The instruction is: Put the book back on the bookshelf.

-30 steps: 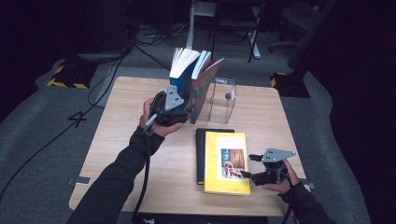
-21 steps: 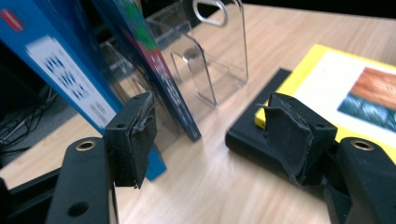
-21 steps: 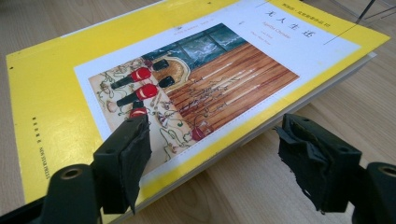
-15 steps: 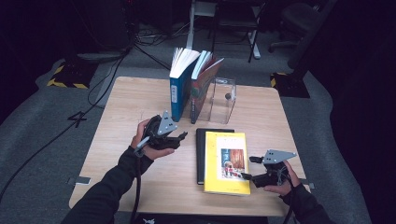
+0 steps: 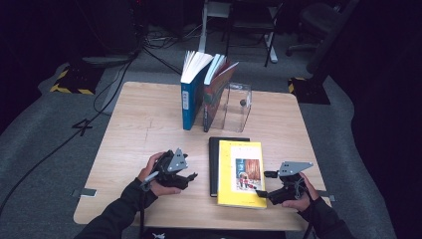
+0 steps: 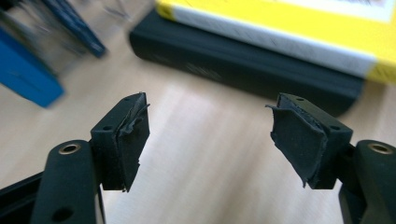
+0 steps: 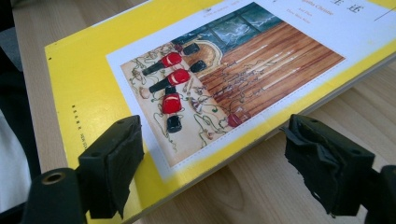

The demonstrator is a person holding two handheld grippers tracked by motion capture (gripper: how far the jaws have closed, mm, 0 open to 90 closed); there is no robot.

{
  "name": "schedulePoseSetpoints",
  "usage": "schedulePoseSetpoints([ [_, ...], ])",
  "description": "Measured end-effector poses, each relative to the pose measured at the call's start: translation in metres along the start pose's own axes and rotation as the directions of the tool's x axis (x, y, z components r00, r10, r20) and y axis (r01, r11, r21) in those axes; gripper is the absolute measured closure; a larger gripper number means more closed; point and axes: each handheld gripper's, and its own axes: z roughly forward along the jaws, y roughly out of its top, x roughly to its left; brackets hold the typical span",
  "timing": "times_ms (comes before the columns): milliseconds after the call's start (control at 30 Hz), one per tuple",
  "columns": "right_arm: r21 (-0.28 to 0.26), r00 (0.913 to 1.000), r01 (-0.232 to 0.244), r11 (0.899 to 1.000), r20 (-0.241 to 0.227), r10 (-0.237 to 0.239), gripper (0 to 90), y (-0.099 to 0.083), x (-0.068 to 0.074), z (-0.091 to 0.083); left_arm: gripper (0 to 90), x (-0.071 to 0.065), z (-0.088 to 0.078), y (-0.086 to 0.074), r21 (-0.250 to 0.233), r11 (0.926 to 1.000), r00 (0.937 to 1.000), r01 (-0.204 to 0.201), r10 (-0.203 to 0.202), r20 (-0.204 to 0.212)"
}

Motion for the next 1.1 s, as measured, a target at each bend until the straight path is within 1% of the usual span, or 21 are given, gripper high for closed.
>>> schedulePoseSetpoints([
  [67,0.007,0.9995,-0.022,1.000,-0.021,0.022,17.5,-0.001,-0.003,0.001,27.2,-0.005,0.005,-0.009,0.019,0.9998,0.9996,0.000,-0.001,0.029],
  [133,0.016,0.9971,-0.055,0.998,-0.052,0.056,14.8,-0.002,-0.006,0.003,26.9,-0.010,0.009,-0.016,0.035,0.9994,0.9989,-0.001,-0.001,0.046],
  [167,0.018,0.9957,-0.065,0.998,-0.064,0.066,14.8,-0.002,-0.008,0.004,26.6,-0.011,0.011,-0.020,0.044,0.9990,0.9981,0.007,-0.010,0.060],
  [200,0.020,0.9949,-0.065,0.998,-0.077,0.066,14.9,-0.002,-0.009,0.005,26.3,-0.013,0.013,-0.022,0.057,0.9983,0.9974,0.010,-0.015,0.071],
  [233,0.019,0.9947,-0.059,0.998,-0.083,0.061,14.1,-0.002,-0.010,0.006,25.9,-0.014,0.015,-0.024,0.067,0.9977,0.9973,0.006,-0.011,0.073],
  [267,0.022,0.9951,-0.054,0.998,-0.082,0.056,13.9,-0.002,-0.009,0.006,25.9,-0.016,0.015,-0.025,0.072,0.9973,0.9963,0.013,-0.019,0.084],
  [300,0.024,0.9954,-0.051,0.998,-0.081,0.052,13.9,-0.001,-0.009,0.006,25.8,-0.016,0.016,-0.026,0.069,0.9975,0.9943,0.018,-0.025,0.104],
  [333,0.024,0.9955,-0.050,0.998,-0.080,0.051,13.9,-0.001,-0.009,0.006,25.2,-0.016,0.016,-0.027,0.069,0.9973,0.9929,0.022,-0.030,0.115],
  [400,0.016,0.9962,-0.039,0.999,-0.077,0.040,14.0,-0.001,-0.008,0.006,24.8,-0.016,0.018,-0.029,0.068,0.9974,0.9923,0.023,-0.031,0.120],
  [467,0.012,0.9970,-0.026,1.000,-0.073,0.027,14.3,-0.001,-0.008,0.005,24.7,-0.014,0.022,-0.031,0.062,0.9975,0.9906,0.034,-0.042,0.130],
  [500,0.007,0.9976,-0.013,1.000,-0.068,0.013,15.8,0.000,-0.007,0.005,24.6,-0.013,0.024,-0.032,0.074,0.9965,0.9906,0.039,-0.048,0.128],
  [533,-0.002,0.9981,-0.008,1.000,-0.061,0.008,18.7,0.000,-0.007,0.004,24.5,-0.013,0.026,-0.033,0.075,0.9961,0.9905,0.046,-0.055,0.126],
  [567,-0.011,0.9984,-0.005,1.000,-0.057,0.004,21.6,0.001,-0.007,0.003,22.9,-0.011,0.027,-0.034,0.073,0.9959,0.9887,0.054,-0.064,0.136],
  [667,-0.022,0.9986,0.000,1.000,-0.052,-0.002,22.3,0.002,-0.007,0.003,22.0,-0.010,0.029,-0.034,0.069,0.9959,0.9873,0.058,-0.067,0.144],
  [700,-0.019,0.9985,0.003,1.000,-0.055,-0.004,22.0,0.003,-0.006,0.004,20.3,-0.008,0.030,-0.035,0.060,0.9967,0.9864,0.055,-0.063,0.152],
  [767,-0.019,0.9987,0.006,1.000,-0.051,-0.007,22.0,0.004,-0.007,0.005,18.1,-0.007,0.031,-0.035,0.060,0.9968,0.9859,0.052,-0.061,0.156],
  [833,-0.024,0.9990,0.013,1.000,-0.043,-0.014,22.2,0.008,-0.007,0.007,17.4,-0.007,0.032,-0.034,0.063,0.9967,0.9860,0.052,-0.061,0.155],
  [900,-0.020,0.9990,0.030,0.999,-0.032,-0.030,22.2,0.015,-0.008,0.010,16.9,-0.006,0.033,-0.033,0.061,0.9968,0.9854,0.051,-0.060,0.159],
  [1000,-0.016,0.9989,0.033,0.999,-0.033,-0.034,22.5,0.023,-0.012,0.016,16.8,-0.006,0.033,-0.033,0.061,0.9968,0.9850,0.051,-0.060,0.162],
  [1100,-0.019,0.9985,0.038,0.999,-0.040,-0.039,24.9,0.029,-0.016,0.021,16.8,-0.006,0.034,-0.033,0.060,0.9968,0.9851,0.053,-0.062,0.161],
])
